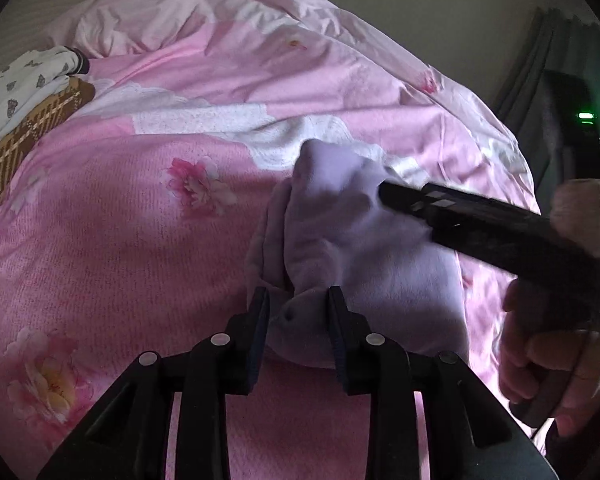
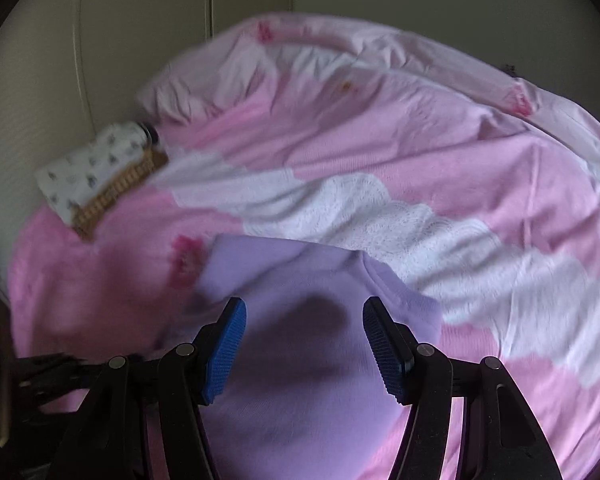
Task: Fold small clothes
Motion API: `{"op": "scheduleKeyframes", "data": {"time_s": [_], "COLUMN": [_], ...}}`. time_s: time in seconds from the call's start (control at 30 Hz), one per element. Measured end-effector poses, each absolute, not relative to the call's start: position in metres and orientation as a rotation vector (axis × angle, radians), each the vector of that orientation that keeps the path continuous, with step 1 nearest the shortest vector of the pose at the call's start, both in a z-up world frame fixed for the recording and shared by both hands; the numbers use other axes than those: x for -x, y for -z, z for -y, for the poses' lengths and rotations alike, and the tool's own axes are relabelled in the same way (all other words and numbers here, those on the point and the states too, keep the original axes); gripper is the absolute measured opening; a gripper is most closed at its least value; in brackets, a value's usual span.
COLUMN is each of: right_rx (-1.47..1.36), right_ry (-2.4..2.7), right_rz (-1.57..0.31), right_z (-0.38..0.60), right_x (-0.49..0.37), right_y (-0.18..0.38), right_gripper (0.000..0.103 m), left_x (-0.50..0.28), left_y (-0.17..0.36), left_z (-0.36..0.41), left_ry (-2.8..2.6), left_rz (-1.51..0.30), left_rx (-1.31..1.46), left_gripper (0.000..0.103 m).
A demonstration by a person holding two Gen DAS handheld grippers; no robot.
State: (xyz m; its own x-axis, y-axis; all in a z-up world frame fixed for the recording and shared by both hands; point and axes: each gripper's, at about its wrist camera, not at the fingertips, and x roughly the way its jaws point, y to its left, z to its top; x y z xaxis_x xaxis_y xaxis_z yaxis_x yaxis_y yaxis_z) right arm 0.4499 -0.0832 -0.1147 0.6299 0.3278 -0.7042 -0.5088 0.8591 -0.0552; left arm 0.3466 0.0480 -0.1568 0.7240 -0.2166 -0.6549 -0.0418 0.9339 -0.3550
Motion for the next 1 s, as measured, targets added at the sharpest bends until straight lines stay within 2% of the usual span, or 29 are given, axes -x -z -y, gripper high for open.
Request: {"op": "scheduleKeyframes", "data": {"time_s": [0.13,0.23,0.33,0.57,0.67,0.73,0.8,1.0], "right_rx": [0.326,0.270,0.188,0.147,0.040,-0.014,-0.089,-0.330], "right_ry": [-0.390,-0.349,-0.323,-0.328,-0.327,-0.320,-0.325,-0.302], "right_rz": [-0.824,-0.906,-0.978,-0.882,-0.861,-0.859,-0.862,-0.889], "right_z": [0.072,0.078,0.087,0.102,0.126,0.141,0.156,0.206], "right_x": [-0.471,-0.489,-0.505,-0.480,-0.464,-0.454,-0.442,-0.403], "right_y": [0.139,0.157,0.173,0.148,0.131,0.123,0.117,0.122], "right_gripper": [0.062,0.062,0.070,0.073,0.074,0.074,0.077,0.086], "left_x": [-0.353,-0.357,-0.361,-0.351,-0.343,-0.338,-0.335,-0.338], "left_y": [0.160,0.167,0.176,0.156,0.140,0.129,0.120,0.111], "left_z": [-0.047,-0.049,-0.050,-0.045,-0.044,-0.045,-0.050,-0.060], "left_ry": [0.086,0.078,0.070,0.102,0.100,0.103,0.119,0.115], "left_rz": [-0.764,-0.777,-0.788,-0.767,-0.756,-0.746,-0.749,-0.773], "left_rx": [0.376,0.394,0.395,0.351,0.313,0.283,0.275,0.235], "left_gripper": [0.032,0.032,0.035,0.036,0.051,0.054,0.067,0.078]}}
